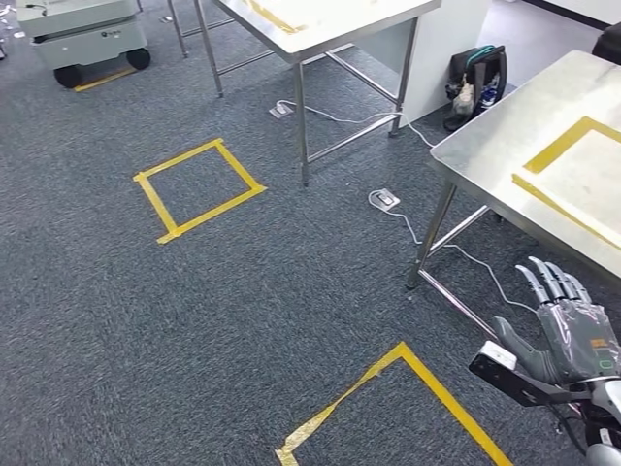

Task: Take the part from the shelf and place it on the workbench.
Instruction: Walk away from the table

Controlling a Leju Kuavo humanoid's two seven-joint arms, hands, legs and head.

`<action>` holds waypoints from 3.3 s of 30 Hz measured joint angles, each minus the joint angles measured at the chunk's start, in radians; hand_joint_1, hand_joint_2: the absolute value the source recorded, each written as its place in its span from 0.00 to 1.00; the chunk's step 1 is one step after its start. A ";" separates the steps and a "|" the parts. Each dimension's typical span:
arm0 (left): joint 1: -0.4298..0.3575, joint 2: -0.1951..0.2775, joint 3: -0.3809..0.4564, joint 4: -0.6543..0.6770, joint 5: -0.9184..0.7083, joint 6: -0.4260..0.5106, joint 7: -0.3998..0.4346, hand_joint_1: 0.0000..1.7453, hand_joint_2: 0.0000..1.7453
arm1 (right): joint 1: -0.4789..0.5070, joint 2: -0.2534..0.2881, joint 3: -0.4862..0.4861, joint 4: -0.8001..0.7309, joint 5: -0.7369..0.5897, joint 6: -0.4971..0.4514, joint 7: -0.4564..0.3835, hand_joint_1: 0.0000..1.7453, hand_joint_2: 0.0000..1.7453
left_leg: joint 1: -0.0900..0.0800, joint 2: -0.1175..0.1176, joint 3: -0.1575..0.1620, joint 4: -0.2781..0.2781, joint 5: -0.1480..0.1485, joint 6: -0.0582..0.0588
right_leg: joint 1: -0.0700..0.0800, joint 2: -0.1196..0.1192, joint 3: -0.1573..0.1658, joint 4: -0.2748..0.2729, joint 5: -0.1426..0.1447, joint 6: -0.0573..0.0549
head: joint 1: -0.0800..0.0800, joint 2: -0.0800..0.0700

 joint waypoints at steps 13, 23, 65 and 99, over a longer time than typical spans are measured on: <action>-0.017 -0.007 -0.023 0.020 0.026 -0.032 -0.013 0.00 0.00 | -0.011 -0.004 -0.002 -0.001 0.000 -0.005 -0.002 0.00 0.00 | -0.004 0.062 0.090 -0.152 0.069 0.038 | 0.011 -0.103 0.011 0.028 -0.050 0.034 | 0.004 0.000; -0.028 -0.010 -0.037 0.034 0.047 -0.040 -0.022 0.00 0.00 | -0.031 -0.011 0.009 0.005 -0.001 -0.003 -0.012 0.00 0.00 | 0.000 -0.078 0.089 -0.147 0.074 0.037 | -0.011 0.076 -0.026 0.049 -0.015 0.043 | 0.009 0.000; -0.043 -0.018 -0.088 0.052 0.115 -0.058 -0.045 0.00 0.00 | -0.072 -0.028 0.044 0.019 -0.001 -0.007 -0.016 0.00 0.00 | -0.002 0.026 -0.062 0.126 -0.032 -0.005 | 0.008 -0.052 -0.015 0.013 0.001 -0.005 | 0.001 0.000; -0.052 -0.021 -0.114 0.070 0.131 -0.052 -0.055 0.00 0.00 | -0.098 -0.035 0.073 0.027 0.003 -0.007 -0.018 0.00 0.00 | -0.011 0.087 0.066 -0.095 0.057 0.007 | 0.009 -0.093 -0.012 0.017 -0.005 0.004 | 0.007 0.000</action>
